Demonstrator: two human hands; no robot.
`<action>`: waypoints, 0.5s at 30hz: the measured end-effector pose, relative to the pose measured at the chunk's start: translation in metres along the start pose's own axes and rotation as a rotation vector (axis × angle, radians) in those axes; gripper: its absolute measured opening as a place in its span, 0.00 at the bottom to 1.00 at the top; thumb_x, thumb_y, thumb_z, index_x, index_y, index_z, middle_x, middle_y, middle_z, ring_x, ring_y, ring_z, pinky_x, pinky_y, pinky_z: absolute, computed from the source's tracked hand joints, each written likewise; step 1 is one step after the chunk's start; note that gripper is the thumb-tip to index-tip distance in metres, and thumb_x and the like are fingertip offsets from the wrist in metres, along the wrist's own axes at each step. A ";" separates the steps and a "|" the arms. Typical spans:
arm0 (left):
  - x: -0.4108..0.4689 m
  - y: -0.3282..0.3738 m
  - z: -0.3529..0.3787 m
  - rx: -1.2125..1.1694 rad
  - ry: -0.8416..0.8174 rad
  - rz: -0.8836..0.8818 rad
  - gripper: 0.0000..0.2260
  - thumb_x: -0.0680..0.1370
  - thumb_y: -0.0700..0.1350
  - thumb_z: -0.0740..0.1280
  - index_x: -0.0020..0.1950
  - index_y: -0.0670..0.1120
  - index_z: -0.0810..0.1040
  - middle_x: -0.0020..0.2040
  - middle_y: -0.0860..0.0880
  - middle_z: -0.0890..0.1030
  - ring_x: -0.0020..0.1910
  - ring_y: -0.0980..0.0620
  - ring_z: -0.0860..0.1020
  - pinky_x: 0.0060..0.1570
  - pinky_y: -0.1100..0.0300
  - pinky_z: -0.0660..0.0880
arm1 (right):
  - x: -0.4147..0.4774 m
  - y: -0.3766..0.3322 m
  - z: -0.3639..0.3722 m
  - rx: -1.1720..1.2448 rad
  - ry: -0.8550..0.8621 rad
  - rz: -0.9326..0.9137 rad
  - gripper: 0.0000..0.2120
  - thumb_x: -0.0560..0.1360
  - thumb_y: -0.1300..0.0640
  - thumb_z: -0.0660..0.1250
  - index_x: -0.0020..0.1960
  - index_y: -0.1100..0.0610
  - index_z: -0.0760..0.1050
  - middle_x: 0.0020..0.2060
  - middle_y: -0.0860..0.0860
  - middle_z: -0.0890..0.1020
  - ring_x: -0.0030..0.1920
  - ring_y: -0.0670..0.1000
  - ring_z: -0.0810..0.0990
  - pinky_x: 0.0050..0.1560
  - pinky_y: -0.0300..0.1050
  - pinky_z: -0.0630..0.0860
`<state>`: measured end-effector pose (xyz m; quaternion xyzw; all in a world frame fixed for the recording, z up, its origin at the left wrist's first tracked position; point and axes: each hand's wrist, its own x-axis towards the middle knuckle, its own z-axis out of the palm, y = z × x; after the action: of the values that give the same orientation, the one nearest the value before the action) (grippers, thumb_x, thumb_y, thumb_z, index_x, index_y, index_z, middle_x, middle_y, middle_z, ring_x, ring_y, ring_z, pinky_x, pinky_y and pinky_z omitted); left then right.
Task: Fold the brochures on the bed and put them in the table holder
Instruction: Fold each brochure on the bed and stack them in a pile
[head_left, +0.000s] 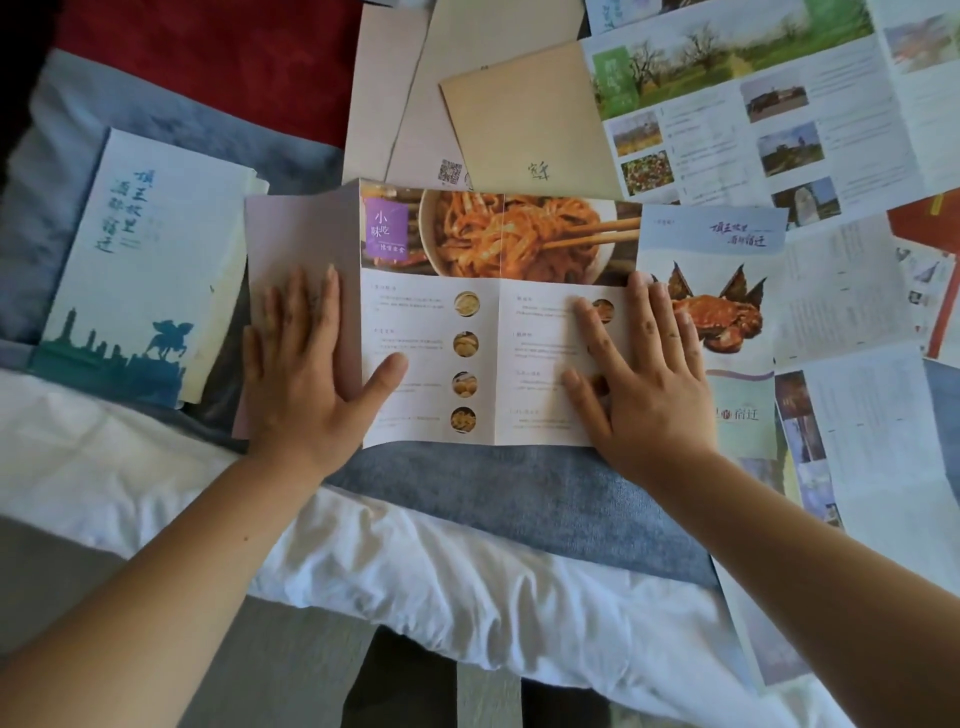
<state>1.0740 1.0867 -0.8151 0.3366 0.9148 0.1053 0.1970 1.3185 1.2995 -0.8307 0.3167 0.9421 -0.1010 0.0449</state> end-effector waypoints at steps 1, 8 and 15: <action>-0.001 0.004 -0.001 -0.040 0.000 -0.005 0.45 0.74 0.79 0.45 0.84 0.56 0.43 0.85 0.46 0.48 0.83 0.43 0.44 0.79 0.37 0.43 | 0.000 0.000 -0.001 0.000 0.003 0.001 0.32 0.84 0.37 0.52 0.84 0.46 0.51 0.83 0.60 0.47 0.83 0.60 0.44 0.81 0.61 0.48; -0.008 0.040 -0.004 -0.222 0.000 0.021 0.41 0.76 0.75 0.49 0.84 0.57 0.45 0.85 0.50 0.46 0.83 0.47 0.41 0.79 0.37 0.41 | 0.001 0.001 -0.012 -0.026 -0.074 -0.001 0.32 0.83 0.35 0.50 0.84 0.44 0.49 0.83 0.58 0.45 0.83 0.59 0.41 0.81 0.61 0.44; -0.014 0.093 0.002 -0.229 -0.036 0.087 0.35 0.78 0.70 0.50 0.78 0.69 0.34 0.85 0.53 0.42 0.82 0.45 0.35 0.78 0.37 0.36 | -0.008 0.019 -0.023 -0.021 -0.105 -0.028 0.30 0.85 0.41 0.51 0.84 0.46 0.50 0.84 0.53 0.48 0.83 0.56 0.43 0.81 0.62 0.48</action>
<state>1.1380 1.1478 -0.7829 0.3532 0.8775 0.2116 0.2458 1.3355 1.3146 -0.8103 0.2972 0.9438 -0.1082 0.0960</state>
